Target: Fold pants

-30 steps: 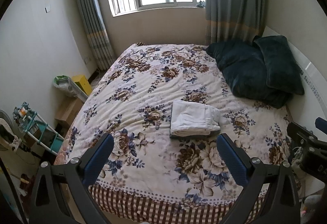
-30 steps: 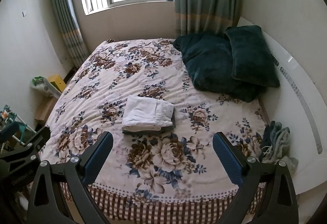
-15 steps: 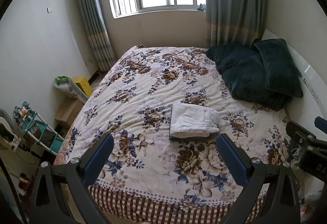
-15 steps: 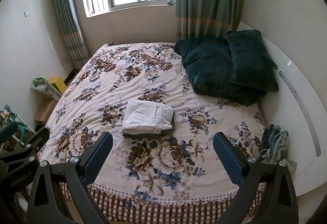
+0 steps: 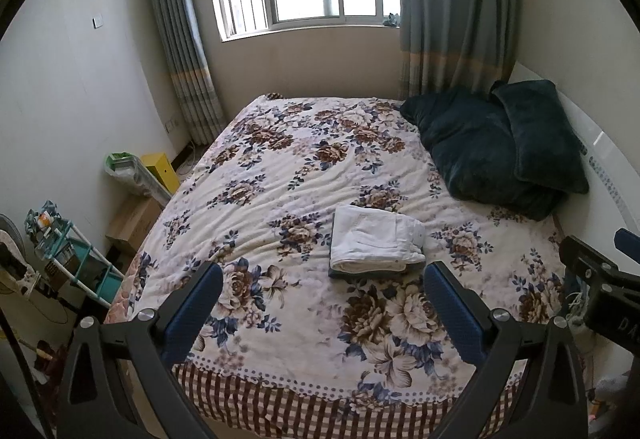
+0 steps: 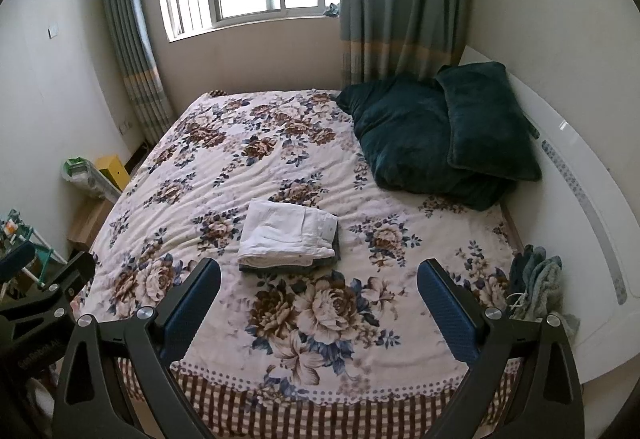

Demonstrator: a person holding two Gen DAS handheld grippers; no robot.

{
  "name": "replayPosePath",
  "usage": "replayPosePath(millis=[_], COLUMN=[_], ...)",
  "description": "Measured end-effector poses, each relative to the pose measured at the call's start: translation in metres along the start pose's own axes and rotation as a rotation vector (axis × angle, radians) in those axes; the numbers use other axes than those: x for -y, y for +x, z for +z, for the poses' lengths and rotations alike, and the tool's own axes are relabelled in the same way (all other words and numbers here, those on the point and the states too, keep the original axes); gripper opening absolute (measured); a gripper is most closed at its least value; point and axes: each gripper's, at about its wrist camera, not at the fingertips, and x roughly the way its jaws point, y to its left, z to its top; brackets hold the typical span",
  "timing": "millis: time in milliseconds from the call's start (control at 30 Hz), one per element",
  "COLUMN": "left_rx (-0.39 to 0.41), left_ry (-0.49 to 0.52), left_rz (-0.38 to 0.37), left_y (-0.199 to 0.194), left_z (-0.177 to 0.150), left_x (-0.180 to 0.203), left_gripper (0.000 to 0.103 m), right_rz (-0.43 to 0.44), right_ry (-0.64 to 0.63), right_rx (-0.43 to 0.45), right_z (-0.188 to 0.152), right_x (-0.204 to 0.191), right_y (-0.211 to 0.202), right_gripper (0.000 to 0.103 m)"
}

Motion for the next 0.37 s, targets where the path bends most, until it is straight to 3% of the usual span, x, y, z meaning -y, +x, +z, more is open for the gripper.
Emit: replayPosePath(millis=[367], left_rx=[0.021], left_ry=[-0.004], left_rz=[-0.014], left_y=[-0.015], left_z=[-0.002], left_x=[0.005], left_gripper=[0.103], right_rz=[-0.002], right_ry=[0.007], right_rx=[0.003], right_z=[0.003], right_x=[0.005], right_y=[-0.006], right_gripper=[0.101])
